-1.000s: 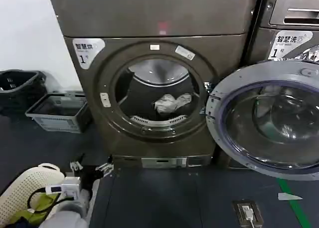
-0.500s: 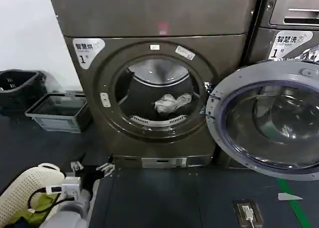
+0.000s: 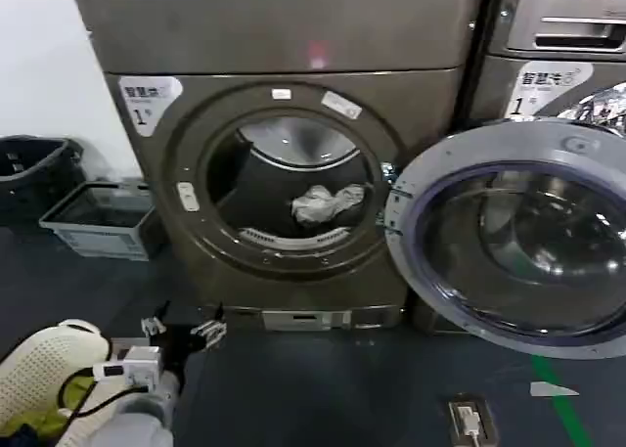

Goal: Grasp the clothes from the dryer.

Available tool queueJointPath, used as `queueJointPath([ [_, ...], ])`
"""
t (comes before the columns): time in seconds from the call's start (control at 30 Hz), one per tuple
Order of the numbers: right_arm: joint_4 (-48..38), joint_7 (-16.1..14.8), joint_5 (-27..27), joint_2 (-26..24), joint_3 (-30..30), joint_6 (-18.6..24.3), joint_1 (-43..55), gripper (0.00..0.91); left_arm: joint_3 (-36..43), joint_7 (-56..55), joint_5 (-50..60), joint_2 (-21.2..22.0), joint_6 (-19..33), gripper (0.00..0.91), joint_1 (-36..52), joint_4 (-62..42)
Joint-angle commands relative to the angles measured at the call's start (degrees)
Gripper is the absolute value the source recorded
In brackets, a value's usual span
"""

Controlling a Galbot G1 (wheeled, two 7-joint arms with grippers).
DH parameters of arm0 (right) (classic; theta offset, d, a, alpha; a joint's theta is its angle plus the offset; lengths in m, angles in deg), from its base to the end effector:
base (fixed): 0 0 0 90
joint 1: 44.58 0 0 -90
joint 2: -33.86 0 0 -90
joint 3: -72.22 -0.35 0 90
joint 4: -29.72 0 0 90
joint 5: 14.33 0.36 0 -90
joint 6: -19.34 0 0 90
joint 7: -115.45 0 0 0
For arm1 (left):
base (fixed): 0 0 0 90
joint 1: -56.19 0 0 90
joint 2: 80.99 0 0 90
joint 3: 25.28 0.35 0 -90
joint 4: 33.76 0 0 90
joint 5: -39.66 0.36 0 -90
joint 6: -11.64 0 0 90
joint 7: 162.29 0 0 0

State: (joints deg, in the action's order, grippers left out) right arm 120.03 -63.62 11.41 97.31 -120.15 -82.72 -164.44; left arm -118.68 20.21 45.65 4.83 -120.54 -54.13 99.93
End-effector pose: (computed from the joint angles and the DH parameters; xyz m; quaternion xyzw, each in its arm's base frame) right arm -0.1436 -0.4701 -0.0953 0.6950 0.7030 -0.1138 0.0988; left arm 0.2090 0.0228 -0.1840 0.0290 -0.9828 -0.0817 0.1632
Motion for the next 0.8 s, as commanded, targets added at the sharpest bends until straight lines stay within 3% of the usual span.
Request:
queueJointPath([
  [0.03, -0.39, 0.21, 0.21, -0.07, -0.28, 0.25, -0.11, 0.907, 0.06, -0.01, 0.05, 0.02, -2.82, 0.907, -0.05, -0.03],
  [0.43, -0.67, 0.44, 0.32, 0.64, -0.08, 0.59, -0.32, 0.907, 0.06, 0.01, -0.03, 0.13, -2.82, 0.907, -0.6, 0.26],
  [0.8, -1.15, 3.73, 2.95, 0.69, -0.24, 2.97, -0.28, 0.907, 0.18, -0.13, 0.13, 0.24, -2.82, 0.907, -0.77, 0.21],
])
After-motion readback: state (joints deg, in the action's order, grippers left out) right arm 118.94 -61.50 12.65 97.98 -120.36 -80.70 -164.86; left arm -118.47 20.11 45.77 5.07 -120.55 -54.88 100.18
